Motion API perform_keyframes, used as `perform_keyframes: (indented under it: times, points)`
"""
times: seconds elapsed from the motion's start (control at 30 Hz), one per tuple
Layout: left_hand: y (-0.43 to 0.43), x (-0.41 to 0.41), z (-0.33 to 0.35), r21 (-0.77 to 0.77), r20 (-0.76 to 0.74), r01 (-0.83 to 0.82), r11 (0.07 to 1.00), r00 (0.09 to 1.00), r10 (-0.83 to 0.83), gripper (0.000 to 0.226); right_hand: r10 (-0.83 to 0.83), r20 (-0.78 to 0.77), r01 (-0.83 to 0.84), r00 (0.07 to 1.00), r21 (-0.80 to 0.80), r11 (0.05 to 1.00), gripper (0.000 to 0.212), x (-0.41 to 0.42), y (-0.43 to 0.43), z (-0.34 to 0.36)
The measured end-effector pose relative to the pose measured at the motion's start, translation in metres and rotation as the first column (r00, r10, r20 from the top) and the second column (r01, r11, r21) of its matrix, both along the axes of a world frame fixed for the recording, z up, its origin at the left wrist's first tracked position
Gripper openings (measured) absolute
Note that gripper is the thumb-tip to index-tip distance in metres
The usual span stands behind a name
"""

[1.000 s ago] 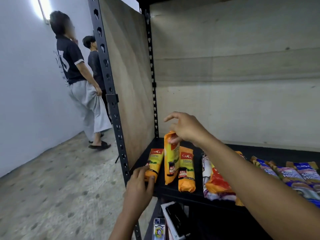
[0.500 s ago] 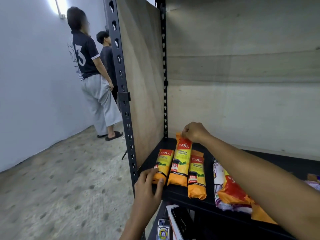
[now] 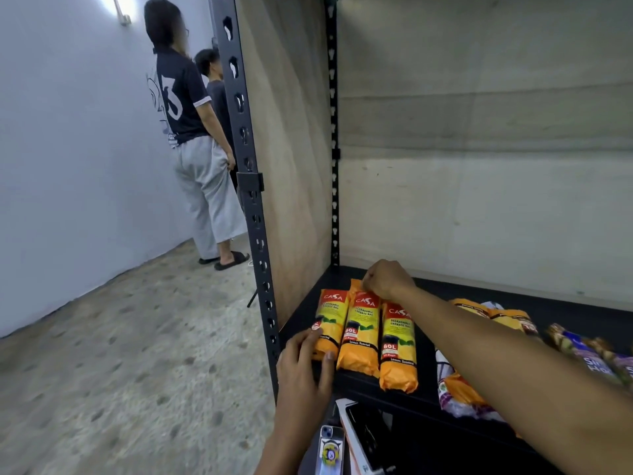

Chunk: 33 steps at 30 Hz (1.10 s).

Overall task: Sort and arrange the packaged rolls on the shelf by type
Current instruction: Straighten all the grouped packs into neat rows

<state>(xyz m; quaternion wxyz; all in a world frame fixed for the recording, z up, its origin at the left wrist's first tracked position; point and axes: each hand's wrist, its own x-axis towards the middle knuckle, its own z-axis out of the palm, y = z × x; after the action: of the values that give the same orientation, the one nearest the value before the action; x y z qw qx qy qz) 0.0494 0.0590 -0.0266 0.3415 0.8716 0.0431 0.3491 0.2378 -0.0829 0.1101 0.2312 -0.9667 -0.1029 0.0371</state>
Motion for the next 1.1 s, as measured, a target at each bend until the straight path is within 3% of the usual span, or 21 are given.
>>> perform_keyframes:
  times: [0.17, 0.27, 0.37, 0.43, 0.5, 0.67, 0.8, 1.1]
  points:
    - [-0.006, 0.000, 0.009, -0.054, 0.006, -0.017, 0.998, 1.000, 0.018, 0.045, 0.015, 0.068, -0.014, 0.998, -0.020, 1.000, 0.058, -0.024, -0.015, 0.015]
    - [-0.004, 0.007, 0.030, 0.106, 0.021, 0.028, 0.994, 0.999, -0.030, 0.044, 0.000, 0.094, -0.007, 0.996, 0.072, 0.997, 0.062, -0.065, -0.031, 0.019]
    - [-0.002, 0.024, 0.048, 0.351, -0.222, 0.137, 0.926, 0.973, -0.060, 0.053, 0.016, 0.061, -0.023, 0.998, 0.116, 0.993, 0.060, -0.129, -0.040, -0.006]
    - [0.002, 0.035, 0.052, 0.365, -0.429, 0.259, 0.894, 0.899, -0.086, 0.061, 0.017, 0.016, -0.019, 1.000, 0.112, 0.994, 0.058, -0.165, -0.041, -0.028]
    - [0.008, 0.039, 0.052, 0.319, -0.524, 0.345, 0.883, 0.841, -0.139, 0.066, 0.012, -0.009, -0.011, 1.000, 0.095, 0.995, 0.057, -0.182, -0.039, -0.048]
    - [0.021, 0.034, 0.046, 0.198, -0.466, 0.392, 0.898, 0.844, -0.266, 0.063, -0.091, 0.120, 0.067, 0.989, 0.194, 0.979, 0.062, -0.197, -0.033, -0.071]
    - [0.020, 0.032, 0.044, 0.215, -0.405, 0.401, 0.891, 0.866, -0.292, 0.064, -0.098, 0.212, 0.059, 0.972, 0.185, 0.981, 0.062, -0.197, -0.031, -0.079]
    - [0.007, 0.032, 0.042, 0.265, -0.395, 0.365, 0.892, 0.885, -0.245, 0.059, -0.105, 0.221, 0.062, 0.970, 0.192, 0.980, 0.057, -0.198, -0.030, -0.082]
